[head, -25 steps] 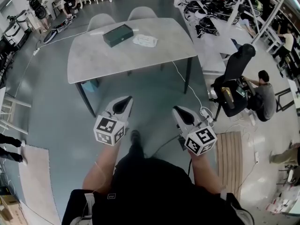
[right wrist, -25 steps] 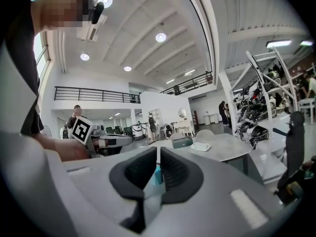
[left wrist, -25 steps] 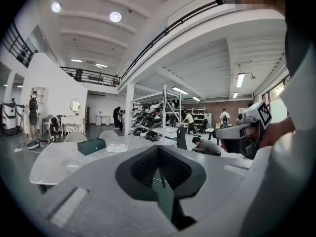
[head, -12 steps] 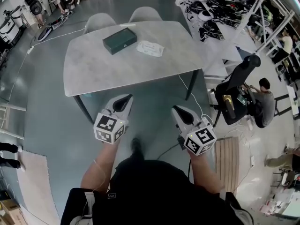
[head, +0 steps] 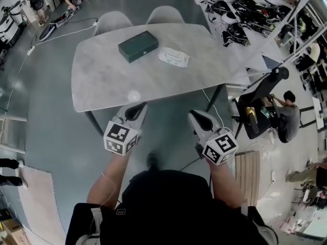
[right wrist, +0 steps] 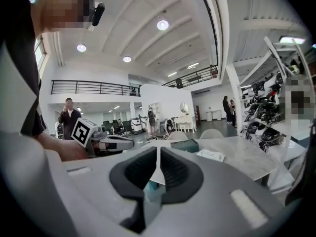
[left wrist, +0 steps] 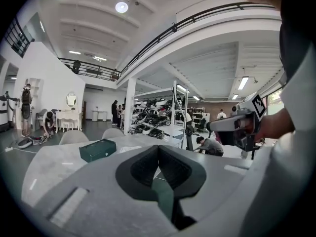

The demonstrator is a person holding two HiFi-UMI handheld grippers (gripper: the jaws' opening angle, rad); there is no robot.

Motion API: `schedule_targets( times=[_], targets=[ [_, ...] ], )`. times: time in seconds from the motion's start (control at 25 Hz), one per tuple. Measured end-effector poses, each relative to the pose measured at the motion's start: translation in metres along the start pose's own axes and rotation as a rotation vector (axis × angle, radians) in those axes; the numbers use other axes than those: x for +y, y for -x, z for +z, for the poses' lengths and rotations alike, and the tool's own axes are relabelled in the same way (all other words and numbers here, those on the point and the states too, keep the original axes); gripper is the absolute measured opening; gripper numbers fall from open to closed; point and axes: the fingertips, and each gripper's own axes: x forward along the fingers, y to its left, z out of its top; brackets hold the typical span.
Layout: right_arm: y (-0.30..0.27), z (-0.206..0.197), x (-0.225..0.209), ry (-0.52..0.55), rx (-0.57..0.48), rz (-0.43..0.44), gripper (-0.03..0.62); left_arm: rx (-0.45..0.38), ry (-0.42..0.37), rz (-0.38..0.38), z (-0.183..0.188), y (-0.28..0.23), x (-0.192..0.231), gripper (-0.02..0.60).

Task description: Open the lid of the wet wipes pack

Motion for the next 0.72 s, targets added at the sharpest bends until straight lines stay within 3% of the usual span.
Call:
schedule_targets(
  times=[0.28,0.72],
  targets=[
    [-0.015,0.001,0.003,0.006,0.011,-0.017,0.021,-0.019,-0.002,-0.031,0.009,-0.005,0.016,0.011],
    [-0.043,0.005,-0.032,-0.021,-0.009,-0.005,0.025,0.005,0.008,-0.032,0.007,-0.040,0.033,0.011]
  ],
)
